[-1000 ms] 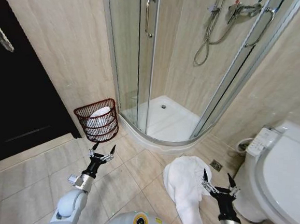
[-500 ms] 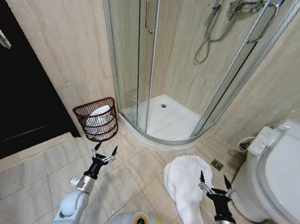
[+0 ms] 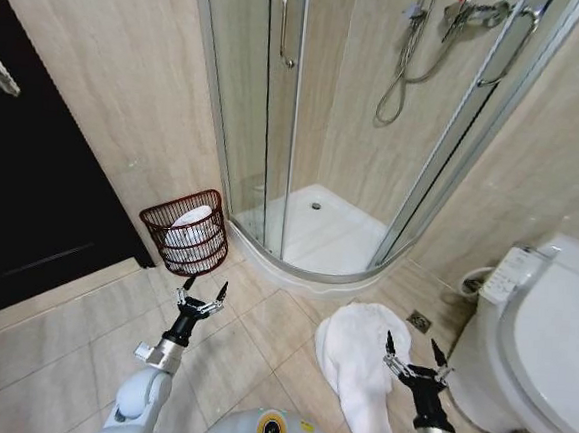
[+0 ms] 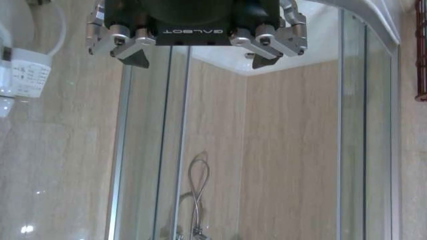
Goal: Discard the used towel into the hamper.
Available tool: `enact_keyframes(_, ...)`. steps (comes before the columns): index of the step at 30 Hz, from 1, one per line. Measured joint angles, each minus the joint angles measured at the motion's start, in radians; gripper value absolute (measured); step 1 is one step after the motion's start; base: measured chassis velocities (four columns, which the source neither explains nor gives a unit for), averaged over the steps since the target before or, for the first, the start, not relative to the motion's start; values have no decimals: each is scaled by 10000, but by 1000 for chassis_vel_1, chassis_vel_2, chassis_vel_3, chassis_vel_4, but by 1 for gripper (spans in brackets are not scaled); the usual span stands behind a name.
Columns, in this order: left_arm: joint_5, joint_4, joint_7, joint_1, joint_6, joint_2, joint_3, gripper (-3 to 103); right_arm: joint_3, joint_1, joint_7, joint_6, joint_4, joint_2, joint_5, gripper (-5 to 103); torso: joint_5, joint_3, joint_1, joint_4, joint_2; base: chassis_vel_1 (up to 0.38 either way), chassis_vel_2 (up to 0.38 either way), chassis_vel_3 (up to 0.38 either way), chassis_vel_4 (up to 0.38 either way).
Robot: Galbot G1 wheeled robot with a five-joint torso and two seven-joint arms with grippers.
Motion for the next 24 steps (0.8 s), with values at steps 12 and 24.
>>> enact_keyframes(12,18,-25,-1,8,21,-24,3,100,-60,64,43,-59,-24,33,-3,100,0,11,-1,0,22,-65,60,65,-75)
enact_keyframes(24,22,-87,5,53,24,-48,-7,100,-82,209,164,-193,-225,9,79,100,1,17,-2,1,36,-37,41,29,-37)
